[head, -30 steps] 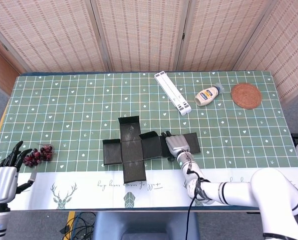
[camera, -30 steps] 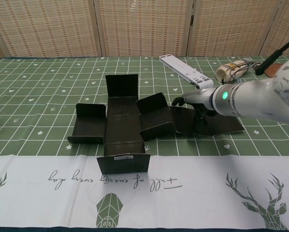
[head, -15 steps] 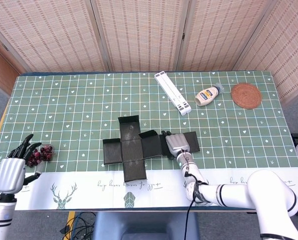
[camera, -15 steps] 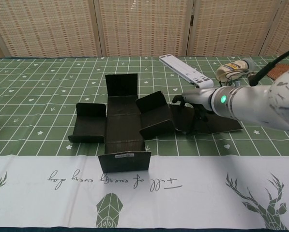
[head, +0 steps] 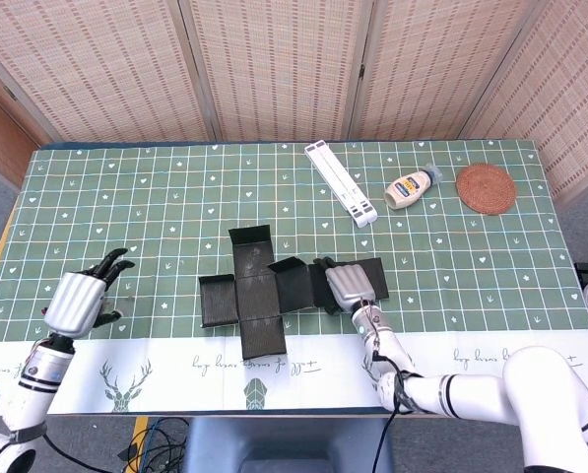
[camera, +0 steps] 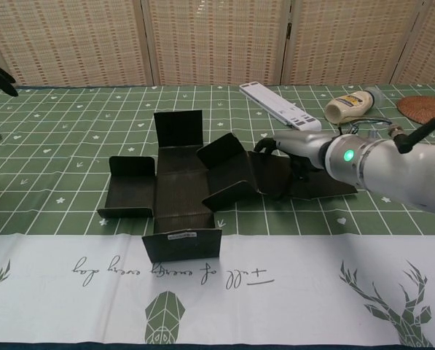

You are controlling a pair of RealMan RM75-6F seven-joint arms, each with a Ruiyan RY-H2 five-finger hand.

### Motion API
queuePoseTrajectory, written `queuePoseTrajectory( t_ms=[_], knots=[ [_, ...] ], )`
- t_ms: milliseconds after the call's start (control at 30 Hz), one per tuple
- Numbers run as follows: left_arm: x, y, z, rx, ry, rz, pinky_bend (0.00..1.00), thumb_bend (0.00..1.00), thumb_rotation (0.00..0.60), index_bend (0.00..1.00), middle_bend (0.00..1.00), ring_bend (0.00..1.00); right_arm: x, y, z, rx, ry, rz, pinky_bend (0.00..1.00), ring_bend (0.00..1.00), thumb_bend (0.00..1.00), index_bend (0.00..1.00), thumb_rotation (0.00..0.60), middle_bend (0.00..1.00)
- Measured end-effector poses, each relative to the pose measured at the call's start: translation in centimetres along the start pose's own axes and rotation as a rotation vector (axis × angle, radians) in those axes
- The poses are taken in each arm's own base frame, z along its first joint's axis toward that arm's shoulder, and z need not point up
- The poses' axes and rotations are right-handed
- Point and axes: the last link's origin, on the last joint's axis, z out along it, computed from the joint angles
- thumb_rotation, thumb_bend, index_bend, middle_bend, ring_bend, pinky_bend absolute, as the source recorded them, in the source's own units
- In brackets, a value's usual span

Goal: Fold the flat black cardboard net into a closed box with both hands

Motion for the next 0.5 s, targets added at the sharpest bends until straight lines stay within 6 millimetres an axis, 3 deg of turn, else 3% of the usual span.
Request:
queuePoseTrajectory(
  t_ms=[200,500],
  knots=[
    [-1.2,1.1,1.5,-0.052,-0.024,0.012,0.78,0.09,0.600,0.19,0.17,0.55,0.0,-0.1,-0.2,0.020,0.018,0.019,0.99,0.78,0.39,0.12,0.600,0.31],
    [-4.4,4.0,4.1,-0.127,-0.076,0.048,0.78,0.07,0.600,0.04,0.06,0.53,0.5,-0.3,-0.8,0.090,0.081,0.030,0.99,0.78,0.39,0.12,0.600,0.32]
  ],
)
